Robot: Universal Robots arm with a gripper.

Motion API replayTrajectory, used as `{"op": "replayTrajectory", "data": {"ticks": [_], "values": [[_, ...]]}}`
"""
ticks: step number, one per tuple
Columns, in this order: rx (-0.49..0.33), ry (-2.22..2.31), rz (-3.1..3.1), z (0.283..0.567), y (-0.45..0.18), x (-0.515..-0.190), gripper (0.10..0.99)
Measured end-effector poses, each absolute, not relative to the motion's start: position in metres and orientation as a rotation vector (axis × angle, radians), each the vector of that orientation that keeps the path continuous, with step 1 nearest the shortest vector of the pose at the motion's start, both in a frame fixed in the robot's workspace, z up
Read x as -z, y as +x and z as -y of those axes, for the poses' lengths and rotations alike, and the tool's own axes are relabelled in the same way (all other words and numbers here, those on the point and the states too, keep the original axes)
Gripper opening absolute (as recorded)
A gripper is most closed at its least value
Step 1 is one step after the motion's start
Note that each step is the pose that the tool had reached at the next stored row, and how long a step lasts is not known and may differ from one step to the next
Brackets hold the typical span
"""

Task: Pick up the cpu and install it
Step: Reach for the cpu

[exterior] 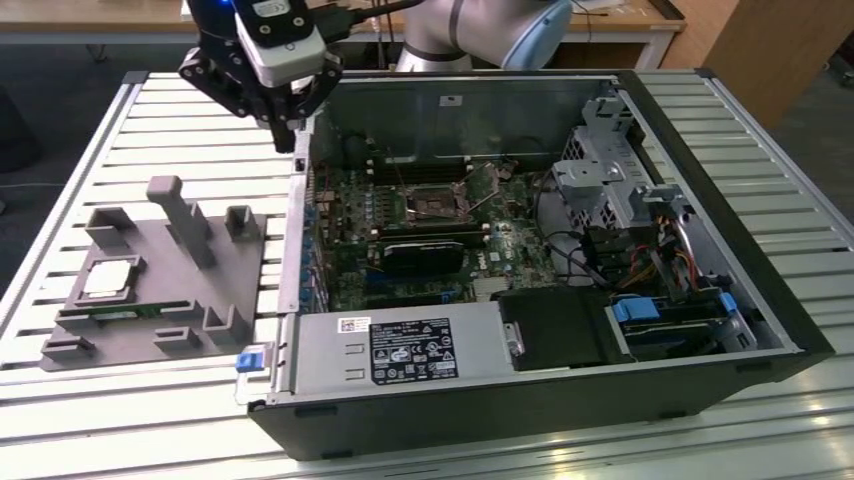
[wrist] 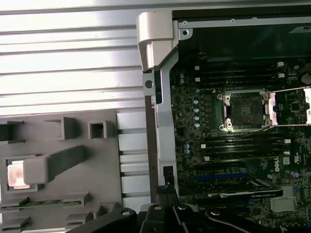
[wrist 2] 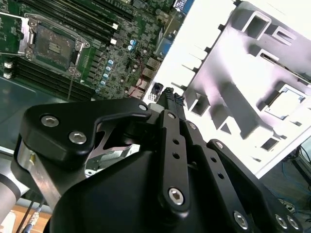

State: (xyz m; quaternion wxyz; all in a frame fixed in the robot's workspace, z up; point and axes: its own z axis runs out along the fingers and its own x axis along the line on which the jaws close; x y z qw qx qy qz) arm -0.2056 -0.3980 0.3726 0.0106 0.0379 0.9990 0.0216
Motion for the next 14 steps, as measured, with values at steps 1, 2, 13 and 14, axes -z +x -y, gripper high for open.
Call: {"op": "replayTrajectory", "data": {"ticks": [1,2,13,14], "values": [[-0.067,0.118,-3.117,0.398,-0.207,-0.372,0.114],[-0.068,0.118,-3.117,0.398,-0.209,-0.372,0.114],[-0.067,0.119,-3.118,0.396,-0.226,-0.372,0.114],[-0.067,0.118,-3.118,0.396,-0.227,-0.372,0.114]]}}
